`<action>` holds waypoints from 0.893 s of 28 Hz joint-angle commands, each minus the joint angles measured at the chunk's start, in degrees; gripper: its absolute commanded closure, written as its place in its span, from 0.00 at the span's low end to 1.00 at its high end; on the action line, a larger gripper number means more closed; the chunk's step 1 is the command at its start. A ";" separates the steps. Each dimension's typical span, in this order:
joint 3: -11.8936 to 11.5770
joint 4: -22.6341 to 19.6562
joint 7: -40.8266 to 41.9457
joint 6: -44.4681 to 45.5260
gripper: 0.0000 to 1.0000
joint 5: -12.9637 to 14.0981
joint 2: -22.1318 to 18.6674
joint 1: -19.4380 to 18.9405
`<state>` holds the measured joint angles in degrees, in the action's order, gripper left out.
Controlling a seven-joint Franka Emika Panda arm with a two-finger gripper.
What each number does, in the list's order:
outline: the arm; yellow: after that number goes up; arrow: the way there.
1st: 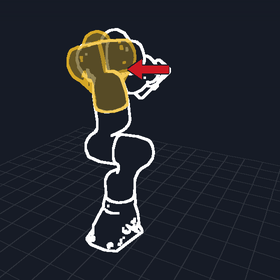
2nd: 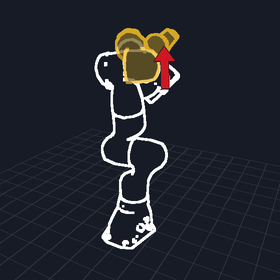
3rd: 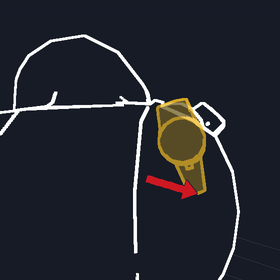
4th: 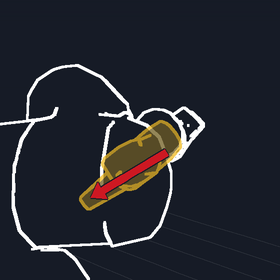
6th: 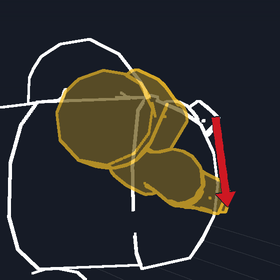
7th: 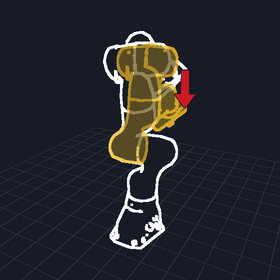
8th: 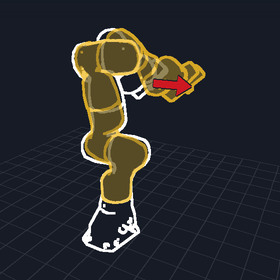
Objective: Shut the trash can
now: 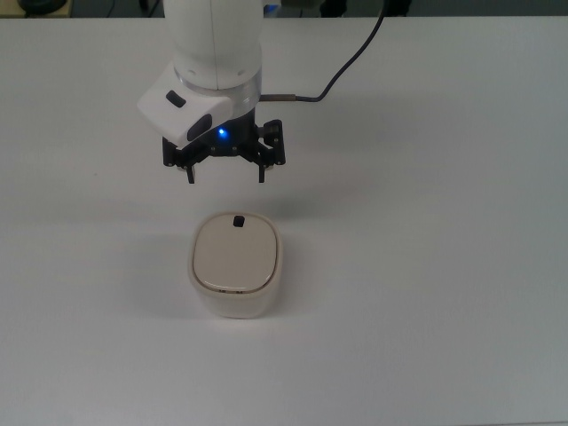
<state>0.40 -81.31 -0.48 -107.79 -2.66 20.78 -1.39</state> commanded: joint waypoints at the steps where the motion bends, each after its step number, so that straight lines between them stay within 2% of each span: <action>1: -0.22 -0.51 1.53 1.53 0.00 -0.51 -0.74 -0.02; 10: -0.22 -0.60 1.53 2.41 0.00 0.55 -0.65 0.07; 25: -0.22 -0.69 1.36 3.37 0.00 0.55 -0.83 0.07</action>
<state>0.39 -81.41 -0.35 -106.42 -2.64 20.79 -1.33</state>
